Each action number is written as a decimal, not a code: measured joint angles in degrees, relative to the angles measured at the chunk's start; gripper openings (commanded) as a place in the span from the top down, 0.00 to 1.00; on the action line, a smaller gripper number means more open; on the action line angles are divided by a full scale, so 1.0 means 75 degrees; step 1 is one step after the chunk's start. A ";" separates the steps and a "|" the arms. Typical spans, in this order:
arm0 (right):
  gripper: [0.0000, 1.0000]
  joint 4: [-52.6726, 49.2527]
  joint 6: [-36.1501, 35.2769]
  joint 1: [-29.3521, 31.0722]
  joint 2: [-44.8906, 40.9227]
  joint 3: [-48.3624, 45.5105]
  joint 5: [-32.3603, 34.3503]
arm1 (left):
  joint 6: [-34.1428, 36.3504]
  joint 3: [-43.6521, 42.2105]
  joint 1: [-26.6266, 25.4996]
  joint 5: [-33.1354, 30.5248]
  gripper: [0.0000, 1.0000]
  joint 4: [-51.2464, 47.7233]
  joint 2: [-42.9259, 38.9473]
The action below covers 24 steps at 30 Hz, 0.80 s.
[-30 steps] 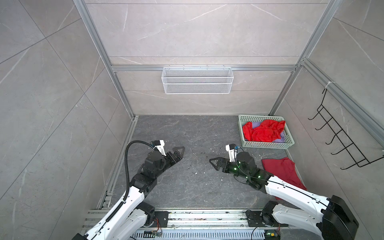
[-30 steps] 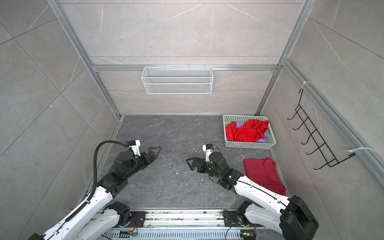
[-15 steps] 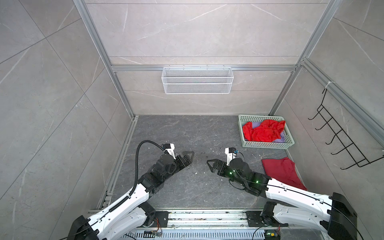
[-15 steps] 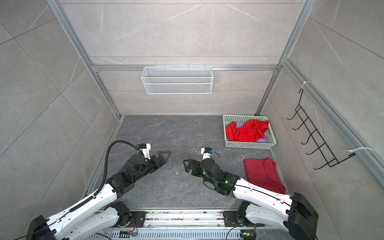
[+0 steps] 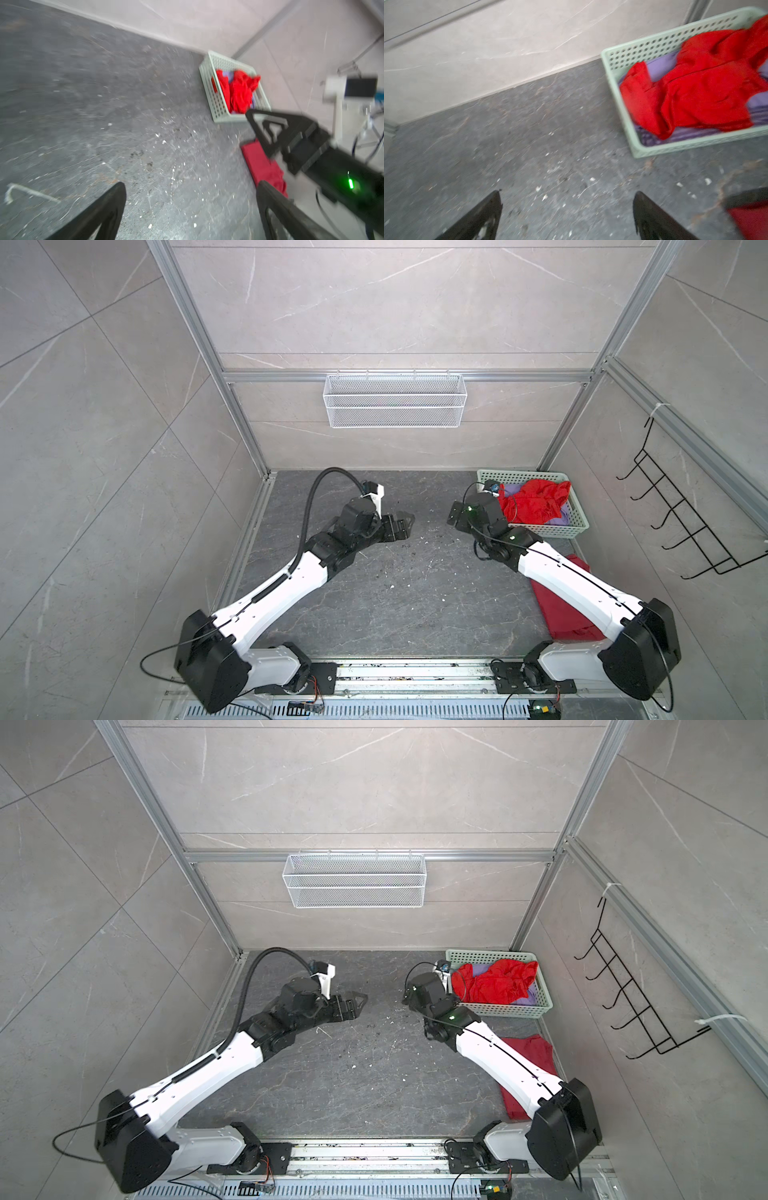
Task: Fold and stack the t-shirts
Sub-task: 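Reach the right gripper into the basket while the left gripper moves toward table center, then grasp the red t-shirt in the basket with the right gripper and lift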
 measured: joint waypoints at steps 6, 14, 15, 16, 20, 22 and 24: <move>0.04 -0.0117 -0.0580 -0.1486 0.1195 0.1000 -0.0761 | 0.0979 0.1227 -0.0536 0.0982 0.00 -0.0233 0.1886; 0.21 -0.0023 -0.0446 -0.3139 0.2722 0.1746 -0.2436 | 0.1314 0.2142 -0.1183 0.1673 0.00 -0.0294 0.3130; 0.22 0.0009 -0.0408 -0.3264 0.2940 0.1839 -0.2675 | 0.1314 0.2197 -0.1250 0.1708 0.00 -0.0294 0.3197; 0.22 0.0061 -0.0408 -0.3340 0.3089 0.1871 -0.2824 | 0.1314 0.2238 -0.1294 0.1716 0.00 -0.0283 0.3244; 0.24 0.0227 -0.0370 -0.3436 0.3538 0.1886 -0.3357 | 0.1300 0.2259 -0.1425 0.1839 0.00 -0.0251 0.3328; 0.26 0.0230 -0.0356 -0.3418 0.3716 0.1976 -0.3450 | 0.1276 0.2261 -0.1440 0.1874 0.00 -0.0248 0.3363; 0.27 0.0230 -0.0329 -0.3407 0.3937 0.2165 -0.3500 | 0.1259 0.2261 -0.1440 0.1903 0.00 -0.0248 0.3392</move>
